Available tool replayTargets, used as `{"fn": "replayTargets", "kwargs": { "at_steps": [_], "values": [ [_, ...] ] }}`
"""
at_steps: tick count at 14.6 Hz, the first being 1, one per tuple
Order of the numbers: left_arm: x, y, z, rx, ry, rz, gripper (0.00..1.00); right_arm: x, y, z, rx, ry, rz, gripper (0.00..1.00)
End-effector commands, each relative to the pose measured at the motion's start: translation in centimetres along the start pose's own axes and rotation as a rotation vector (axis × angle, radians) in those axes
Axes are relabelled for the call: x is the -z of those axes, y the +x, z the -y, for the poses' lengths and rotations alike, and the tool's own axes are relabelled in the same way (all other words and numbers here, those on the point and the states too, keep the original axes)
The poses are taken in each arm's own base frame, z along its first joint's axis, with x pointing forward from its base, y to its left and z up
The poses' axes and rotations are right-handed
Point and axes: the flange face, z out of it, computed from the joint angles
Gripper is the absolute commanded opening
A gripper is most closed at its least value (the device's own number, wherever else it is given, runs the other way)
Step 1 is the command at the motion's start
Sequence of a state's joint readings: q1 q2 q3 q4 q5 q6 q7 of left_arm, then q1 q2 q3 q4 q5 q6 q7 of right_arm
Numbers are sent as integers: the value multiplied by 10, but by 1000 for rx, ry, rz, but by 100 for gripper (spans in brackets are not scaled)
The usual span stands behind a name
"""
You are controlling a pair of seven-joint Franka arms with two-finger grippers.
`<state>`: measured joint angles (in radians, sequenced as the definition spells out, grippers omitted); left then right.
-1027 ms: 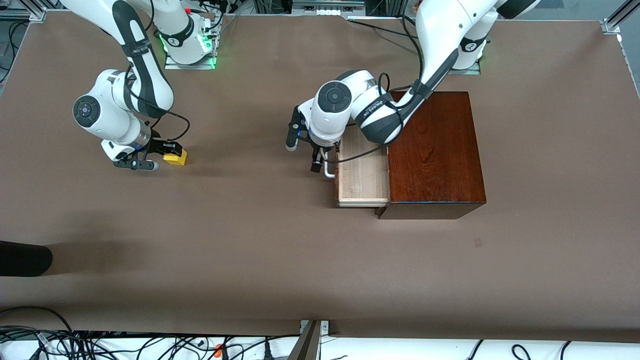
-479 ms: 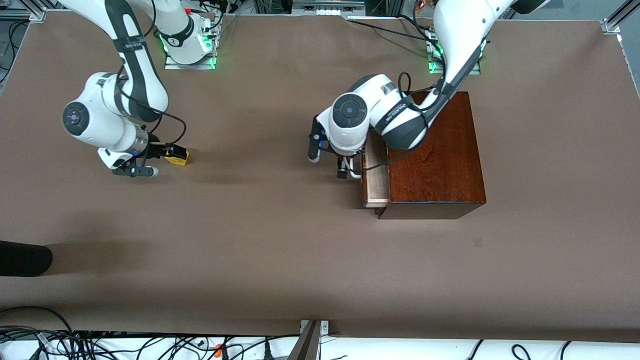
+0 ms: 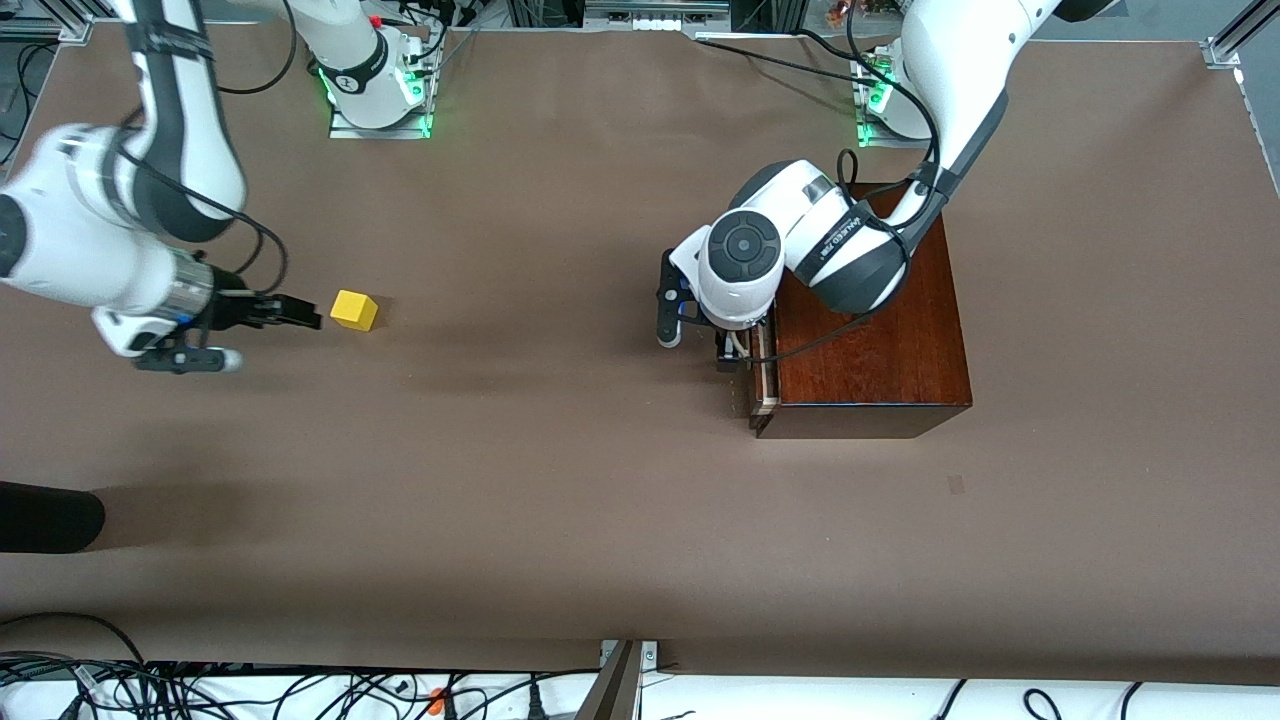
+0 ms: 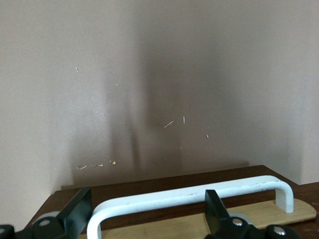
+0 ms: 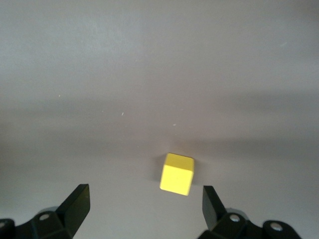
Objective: Open drawer, take yellow block, close drawer
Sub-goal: 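Set the cube on the table with the right gripper and withdraw, then press the drawer fully closed with the left gripper and lift away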
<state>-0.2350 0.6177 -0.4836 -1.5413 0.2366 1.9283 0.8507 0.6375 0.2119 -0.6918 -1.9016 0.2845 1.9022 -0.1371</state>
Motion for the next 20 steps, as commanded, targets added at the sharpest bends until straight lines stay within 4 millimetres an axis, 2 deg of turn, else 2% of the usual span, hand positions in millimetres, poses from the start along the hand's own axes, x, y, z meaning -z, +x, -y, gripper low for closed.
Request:
{"fn": "replayTargets", "kwargs": {
  "at_steps": [1, 4, 8, 11, 17, 20],
  "values": [
    [7, -8, -4, -22, 10, 54, 100, 64, -1, -5, 21, -48, 14, 100],
    [12, -16, -3, -16, 9, 81, 100, 118, -9, 4, -17, -111, 42, 100],
    [15, -18, -3, -12, 12, 86, 100, 151, -22, 5, -7, -152, 40, 100],
    [19, -28, 0, -22, 46, 152, 100, 157, -25, 4, -2, -156, 21, 100],
    [21, -28, 0, -19, 52, 157, 100, 155, -32, -6, -15, -159, 2, 100],
    [38, -29, -5, -10, 66, 162, 100, 164, -40, -1, -12, -181, -21, 100]
  ]
}}
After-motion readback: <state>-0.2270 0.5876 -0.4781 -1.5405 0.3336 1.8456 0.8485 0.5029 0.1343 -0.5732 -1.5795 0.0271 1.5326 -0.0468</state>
